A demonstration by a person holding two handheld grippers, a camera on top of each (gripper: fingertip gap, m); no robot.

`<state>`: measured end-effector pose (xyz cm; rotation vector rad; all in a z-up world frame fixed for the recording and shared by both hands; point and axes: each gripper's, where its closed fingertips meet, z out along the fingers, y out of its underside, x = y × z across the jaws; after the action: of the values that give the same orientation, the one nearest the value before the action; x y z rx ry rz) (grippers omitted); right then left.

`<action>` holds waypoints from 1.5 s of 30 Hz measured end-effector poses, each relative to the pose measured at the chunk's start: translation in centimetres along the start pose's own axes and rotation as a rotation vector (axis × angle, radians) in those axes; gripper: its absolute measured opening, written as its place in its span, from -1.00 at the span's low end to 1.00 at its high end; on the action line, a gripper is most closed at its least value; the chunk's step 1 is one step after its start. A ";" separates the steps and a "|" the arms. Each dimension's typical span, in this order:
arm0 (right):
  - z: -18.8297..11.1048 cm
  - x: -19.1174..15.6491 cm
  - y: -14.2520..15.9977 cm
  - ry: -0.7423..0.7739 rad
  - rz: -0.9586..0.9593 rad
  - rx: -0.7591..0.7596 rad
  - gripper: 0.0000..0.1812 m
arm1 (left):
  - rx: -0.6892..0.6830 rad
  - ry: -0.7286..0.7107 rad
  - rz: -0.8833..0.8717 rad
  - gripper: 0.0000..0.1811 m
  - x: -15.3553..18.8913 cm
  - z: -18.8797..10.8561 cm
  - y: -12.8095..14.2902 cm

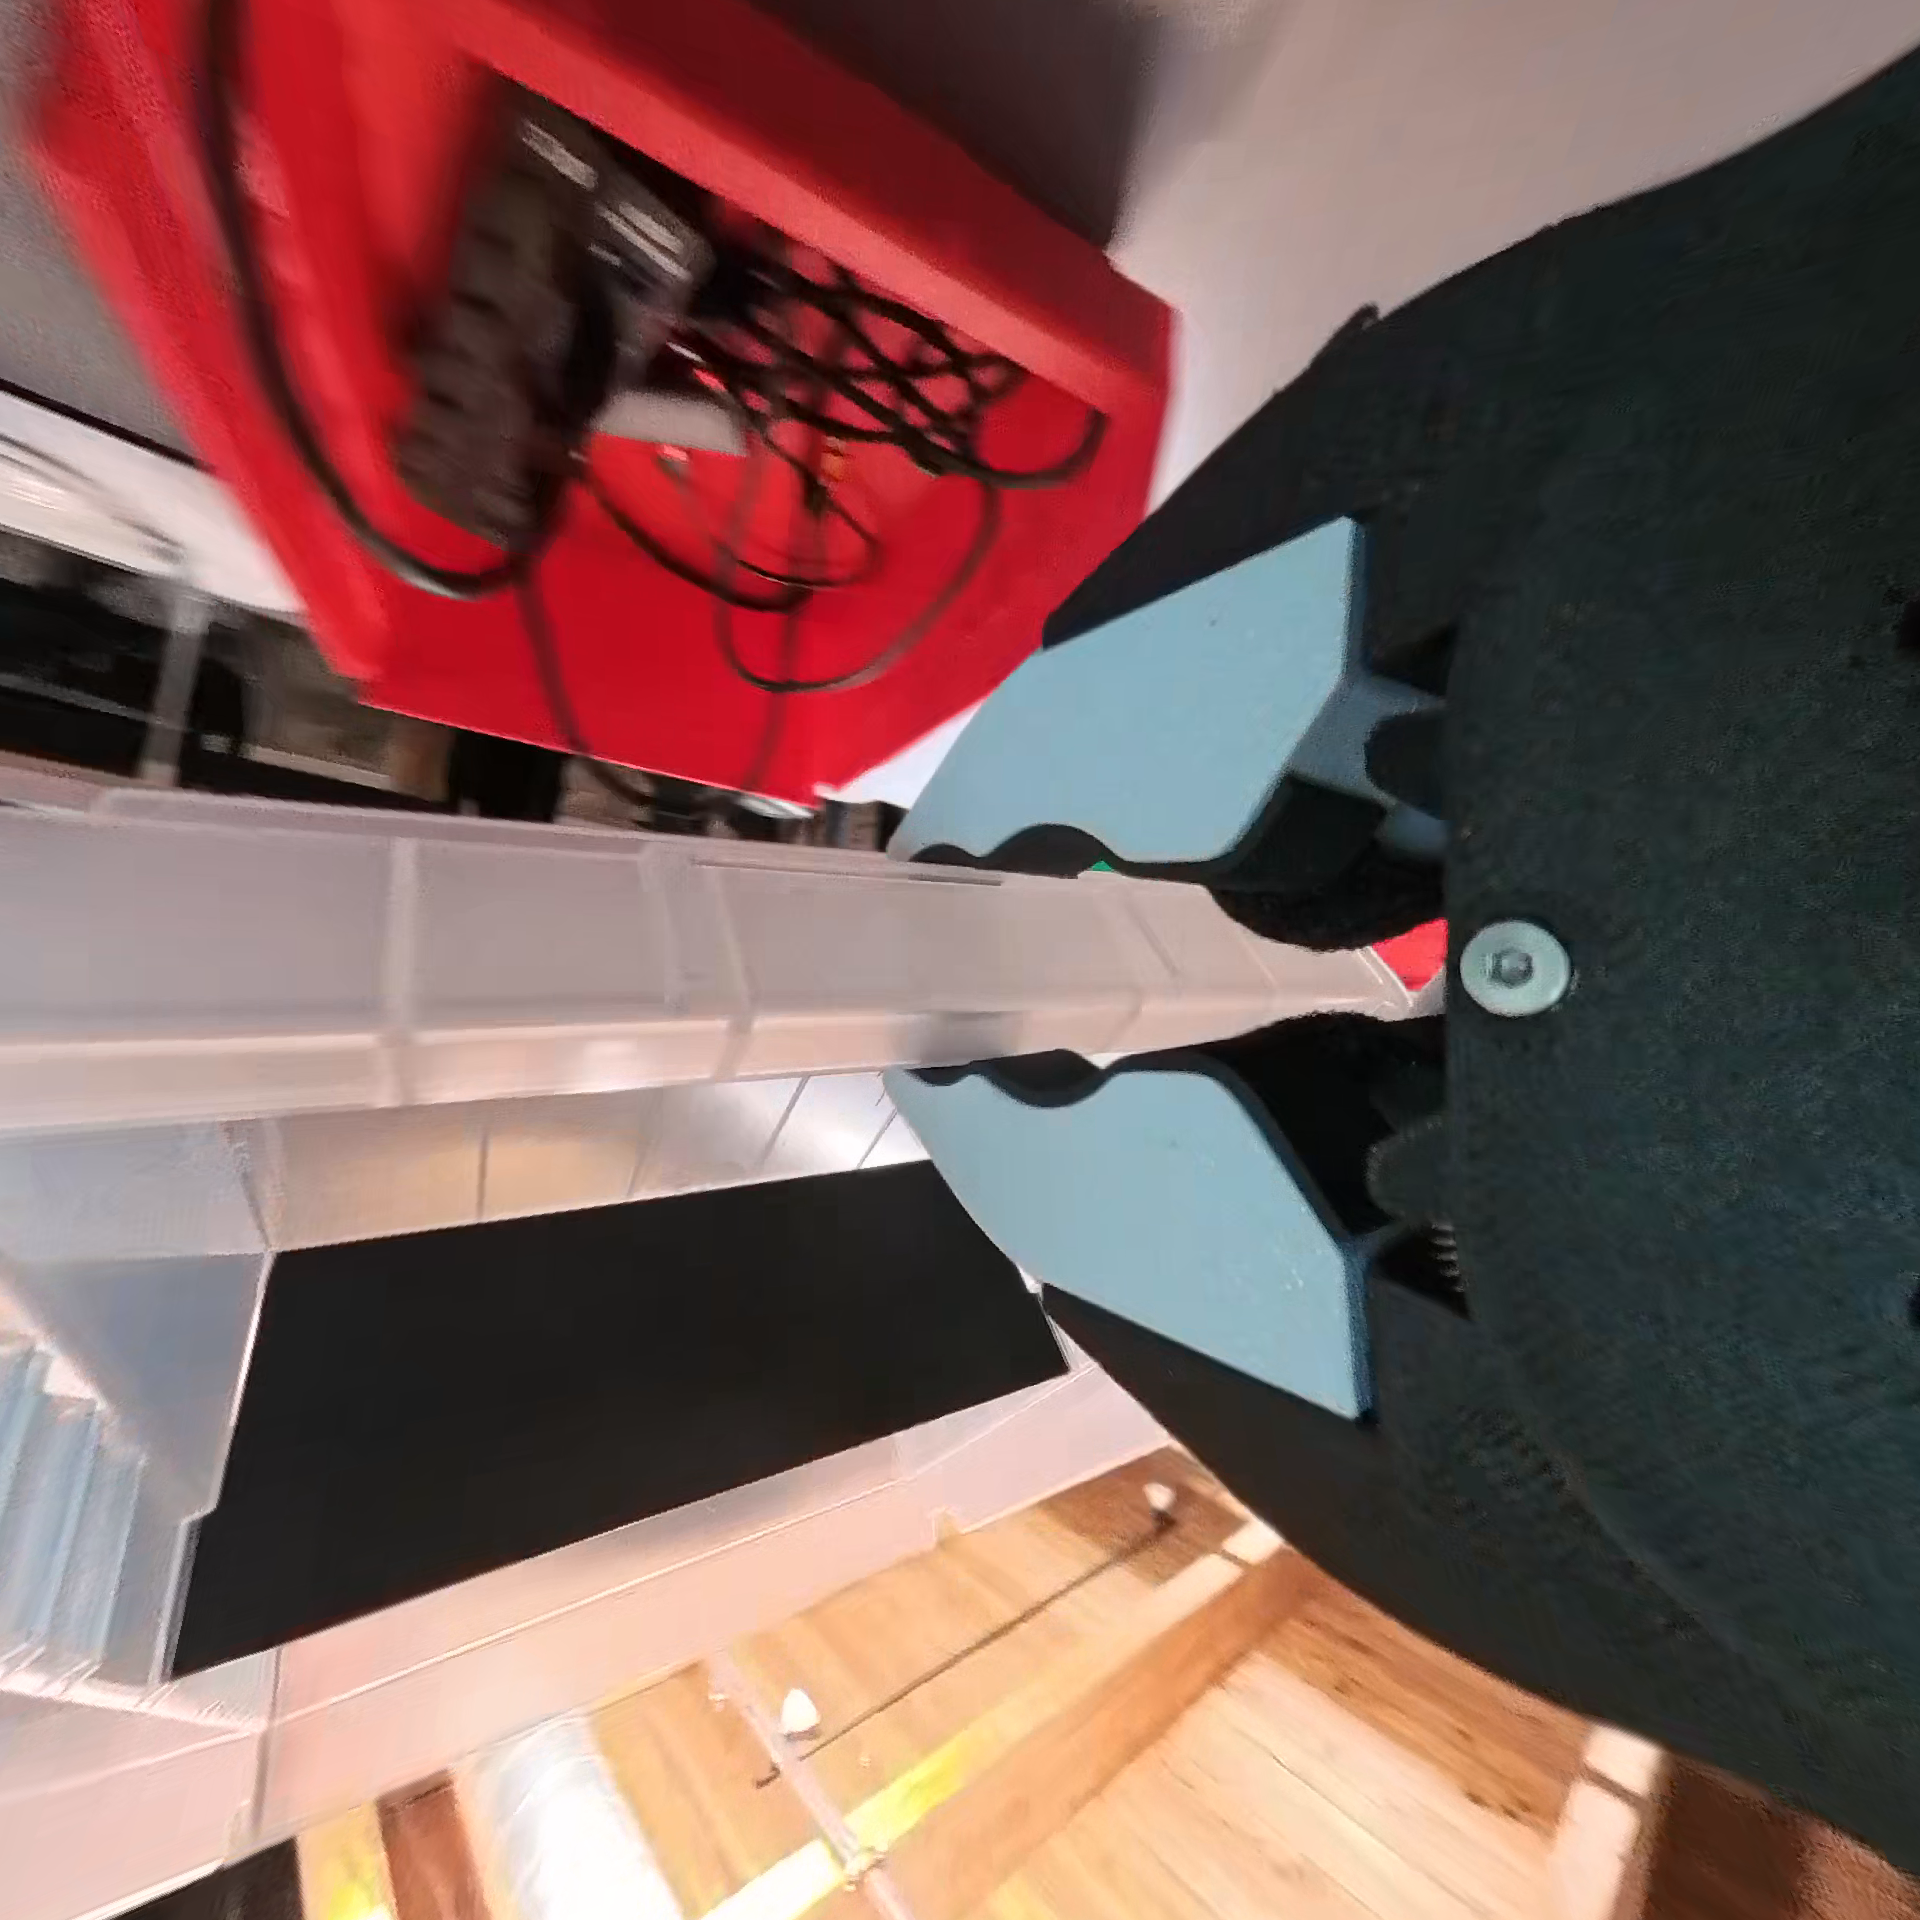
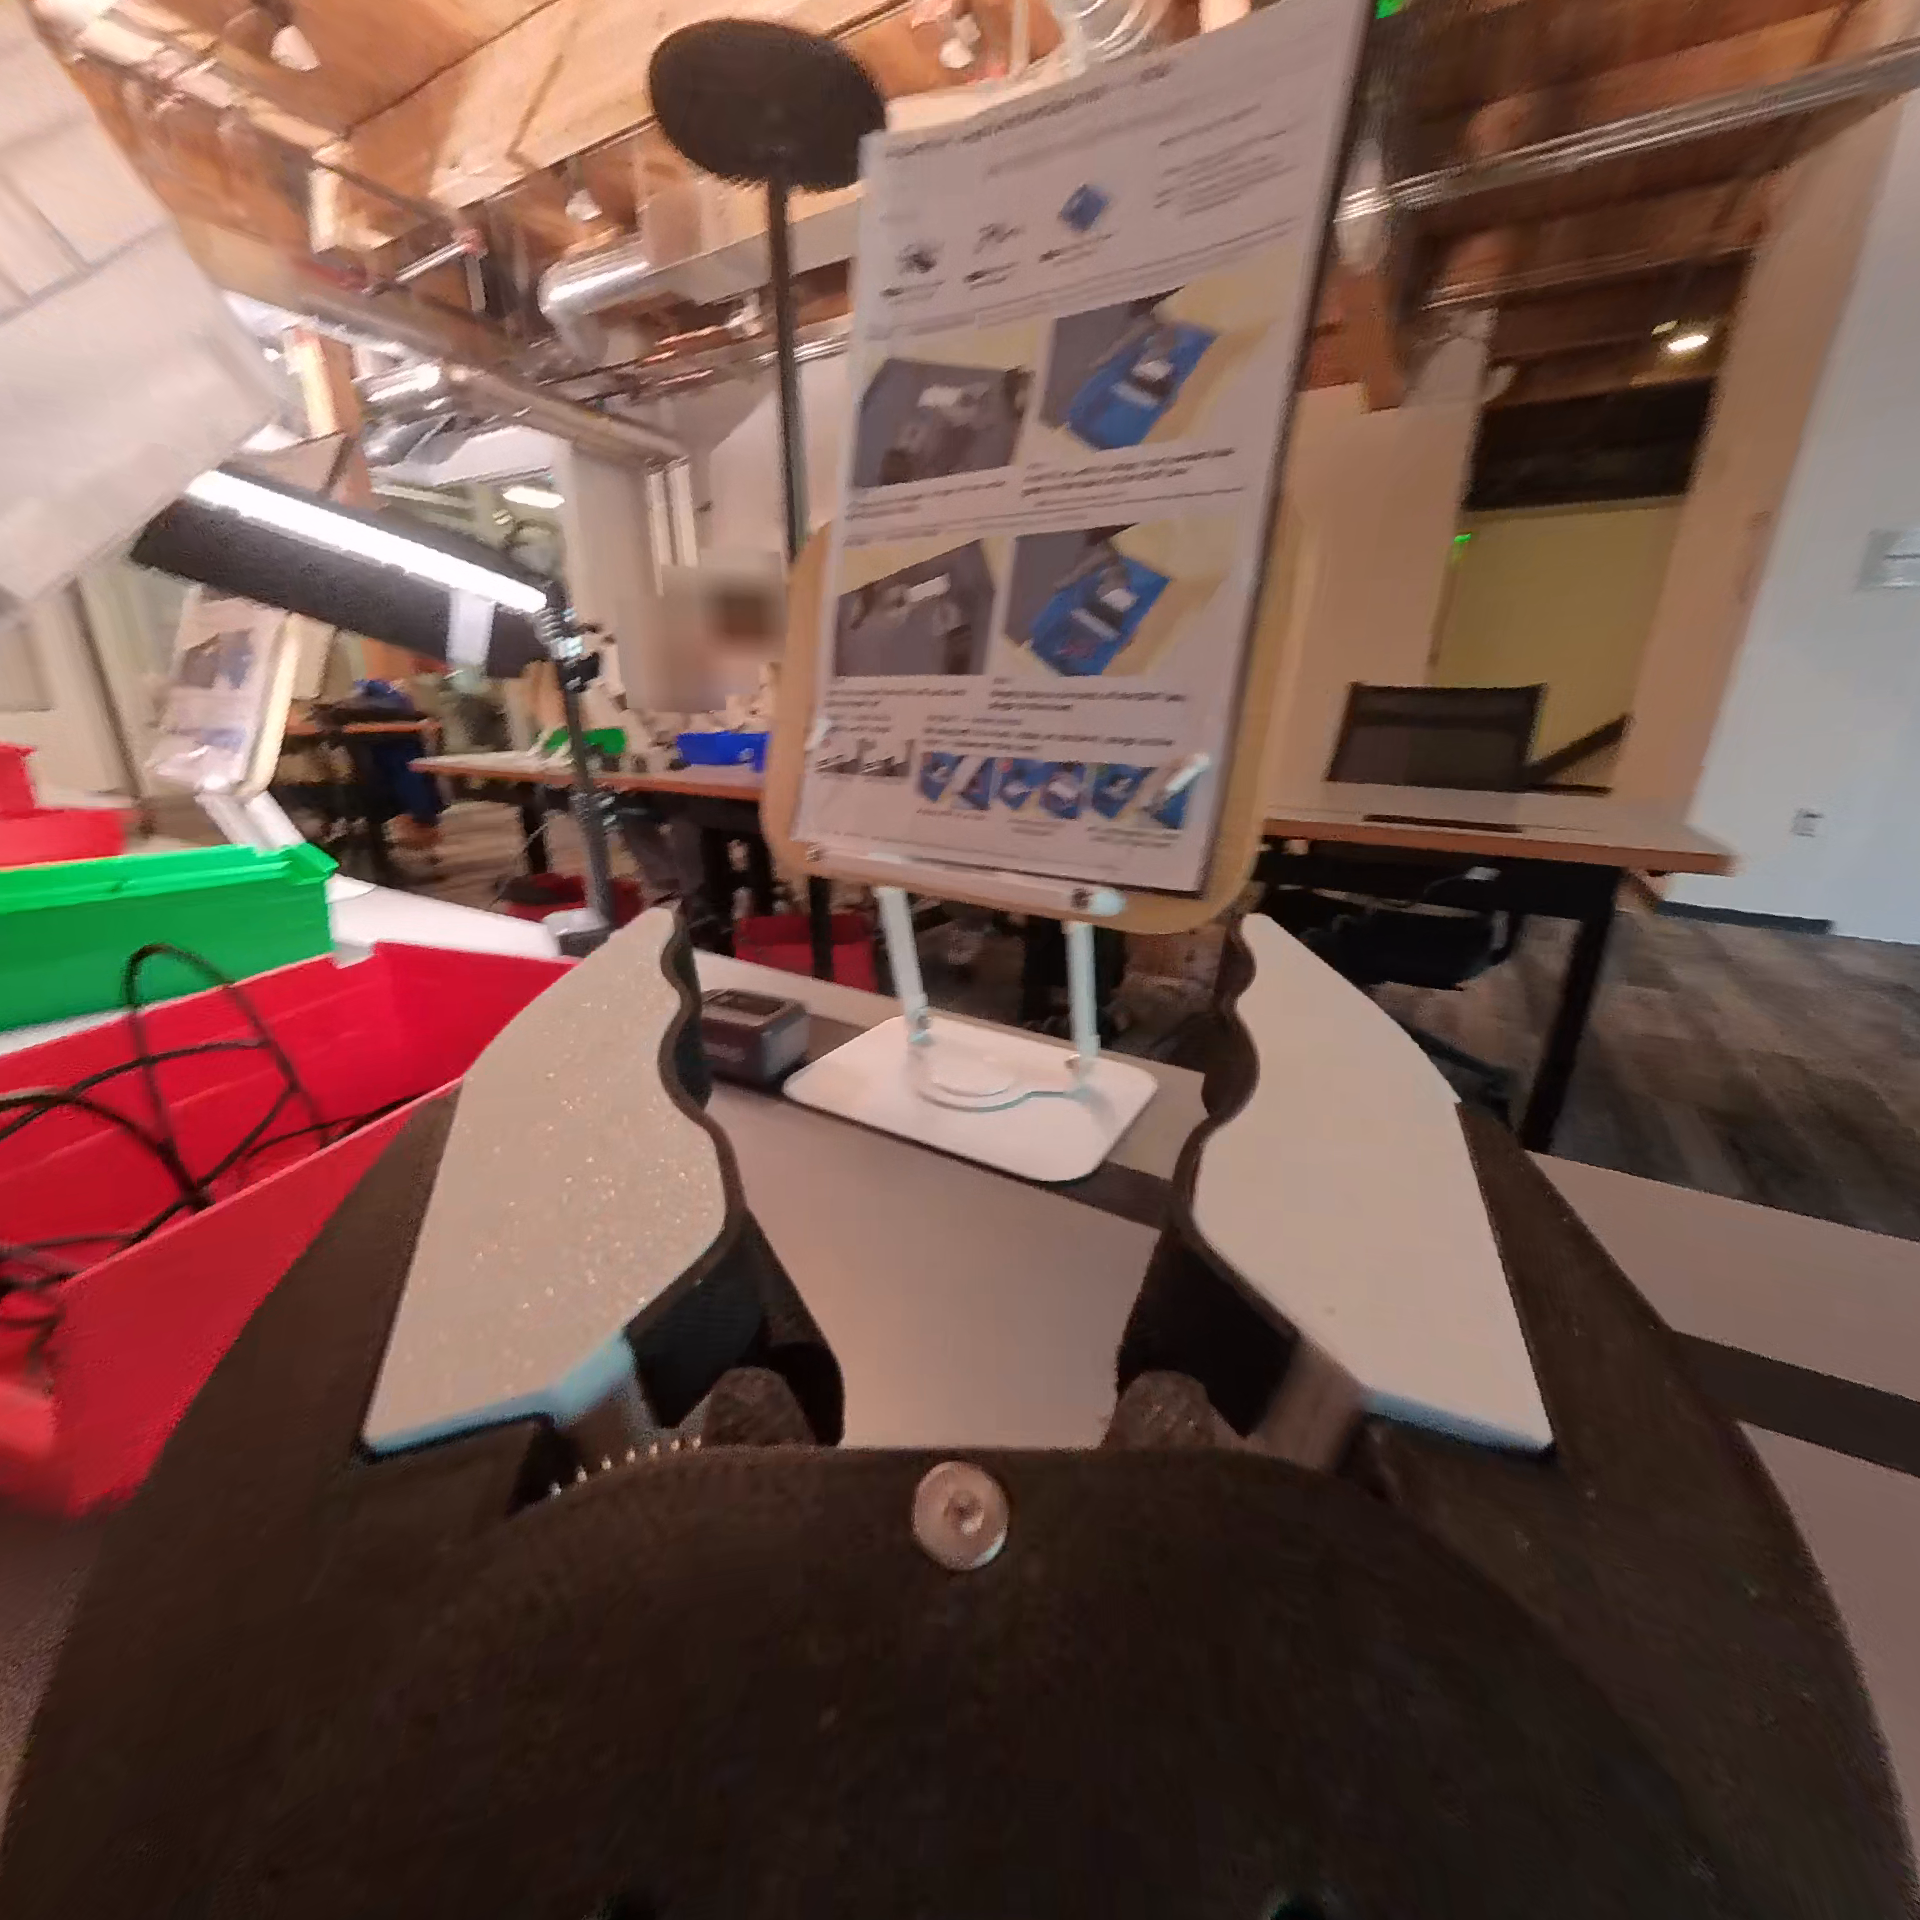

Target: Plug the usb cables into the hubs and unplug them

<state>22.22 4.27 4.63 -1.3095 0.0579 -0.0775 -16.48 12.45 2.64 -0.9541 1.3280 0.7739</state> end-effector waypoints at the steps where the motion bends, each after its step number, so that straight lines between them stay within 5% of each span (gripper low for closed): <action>1: -0.5 1.4 -0.3 0.051 0.000 0.013 0.03 | 0.044 0.004 0.001 -0.67 0.2 0.1 -1.9; 7: -3.9 9.8 0.1 0.439 -0.145 0.041 0.11 | 0.267 0.076 0.039 -0.66 2.6 0.3 -13.4; 14: -7.6 13.9 -1.2 0.663 -0.150 0.183 0.12 | 0.441 0.353 0.058 -0.67 10.5 0.1 -24.6; 21: -9.7 16.6 -0.8 0.724 -0.060 0.201 0.11 | 0.390 0.581 0.123 -0.66 19.1 1.3 -27.6; 27: -9.3 16.4 -0.6 0.703 -0.050 0.188 0.12 | 0.432 0.649 0.120 -0.63 21.8 0.8 -28.2; 32: -8.2 15.4 -0.7 0.633 -0.063 0.179 0.13 | 0.612 0.625 -0.077 0.06 18.7 -1.4 -30.3; 37: -5.3 11.9 -0.8 0.453 -0.215 0.110 0.16 | 0.738 0.464 -0.437 0.09 9.7 -2.5 -27.5; 41: -2.3 5.5 -0.6 0.183 -0.439 0.060 0.14 | 0.558 0.317 -0.649 -0.03 4.6 0.2 -18.2; 45: -1.3 -6.0 2.4 -0.381 -0.531 -0.047 -0.18 | 0.305 0.451 -0.698 -0.09 7.0 3.6 -8.7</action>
<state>16.14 4.15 1.96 -1.3392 -0.6178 -0.2775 -6.39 11.51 -3.23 -1.2756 1.3080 -0.1865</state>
